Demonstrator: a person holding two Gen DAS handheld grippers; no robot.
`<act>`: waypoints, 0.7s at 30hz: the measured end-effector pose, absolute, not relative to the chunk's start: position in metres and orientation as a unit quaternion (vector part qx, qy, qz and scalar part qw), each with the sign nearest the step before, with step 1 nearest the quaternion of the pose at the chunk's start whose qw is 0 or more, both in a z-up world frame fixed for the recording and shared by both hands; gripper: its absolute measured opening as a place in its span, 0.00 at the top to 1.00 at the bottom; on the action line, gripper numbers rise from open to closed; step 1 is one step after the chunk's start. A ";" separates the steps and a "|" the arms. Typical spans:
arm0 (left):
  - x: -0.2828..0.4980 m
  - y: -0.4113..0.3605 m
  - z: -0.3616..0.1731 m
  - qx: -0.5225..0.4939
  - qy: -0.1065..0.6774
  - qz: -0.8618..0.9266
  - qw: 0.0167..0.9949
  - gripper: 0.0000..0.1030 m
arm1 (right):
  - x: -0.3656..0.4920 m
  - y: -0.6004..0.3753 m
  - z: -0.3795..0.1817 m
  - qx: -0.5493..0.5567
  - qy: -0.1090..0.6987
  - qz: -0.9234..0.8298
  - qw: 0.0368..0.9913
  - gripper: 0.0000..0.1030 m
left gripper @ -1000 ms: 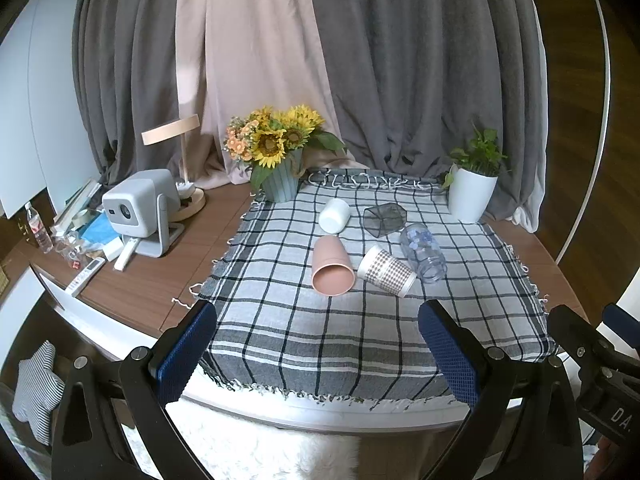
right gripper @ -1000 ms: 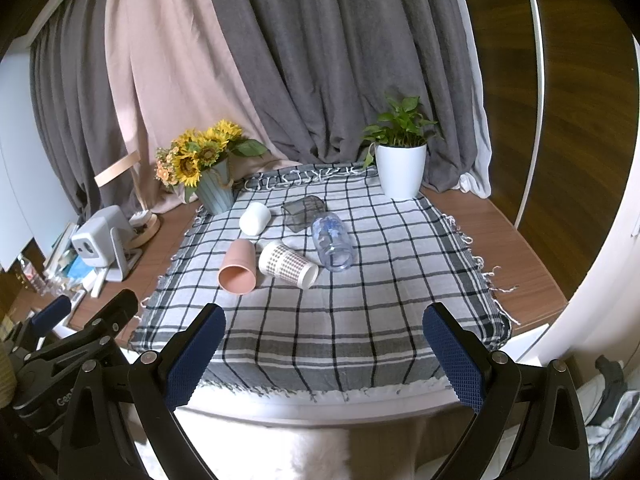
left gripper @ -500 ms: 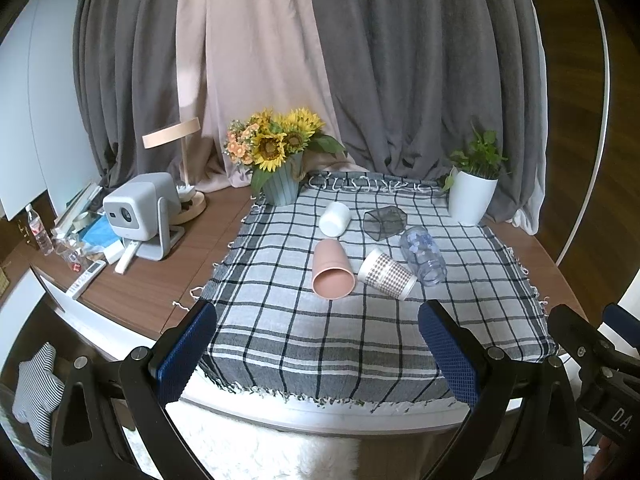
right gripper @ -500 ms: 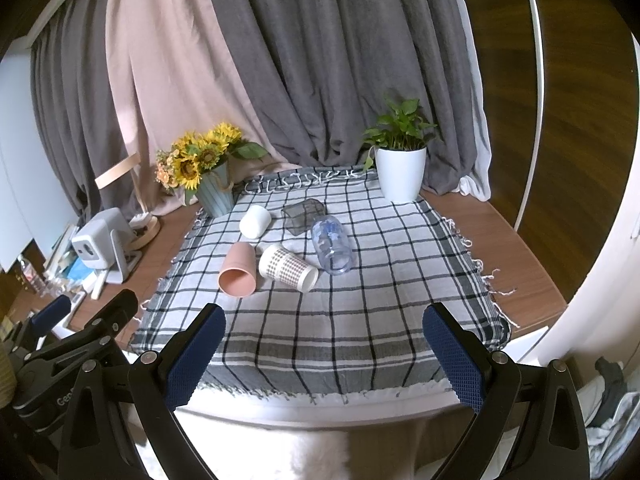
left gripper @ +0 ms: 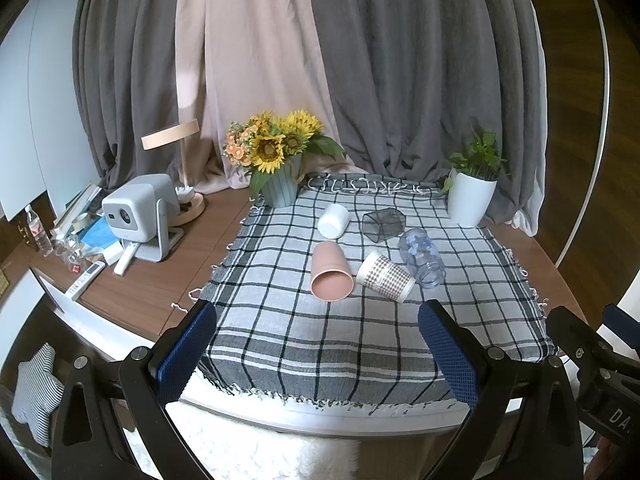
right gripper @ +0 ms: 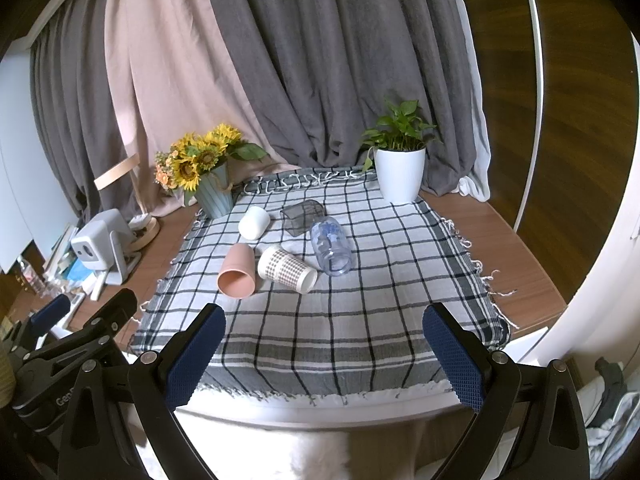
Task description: Flip cup upside down
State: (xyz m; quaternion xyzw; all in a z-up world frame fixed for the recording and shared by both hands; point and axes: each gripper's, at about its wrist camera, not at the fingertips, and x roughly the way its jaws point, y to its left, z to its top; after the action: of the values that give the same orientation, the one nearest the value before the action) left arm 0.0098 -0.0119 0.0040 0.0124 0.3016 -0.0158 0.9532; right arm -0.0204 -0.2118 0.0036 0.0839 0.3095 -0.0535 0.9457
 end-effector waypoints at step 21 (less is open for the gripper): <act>0.085 -0.026 -0.032 0.021 0.362 -0.018 0.932 0.00 | 0.033 -0.217 -0.025 0.086 0.352 -0.057 0.930 0.03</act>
State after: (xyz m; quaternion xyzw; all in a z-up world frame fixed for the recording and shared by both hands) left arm 0.0850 -0.0263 -0.0322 0.0205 0.3623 -0.0184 0.9317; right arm 0.0332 -0.2169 -0.0246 0.0865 0.3518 -0.0573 0.9303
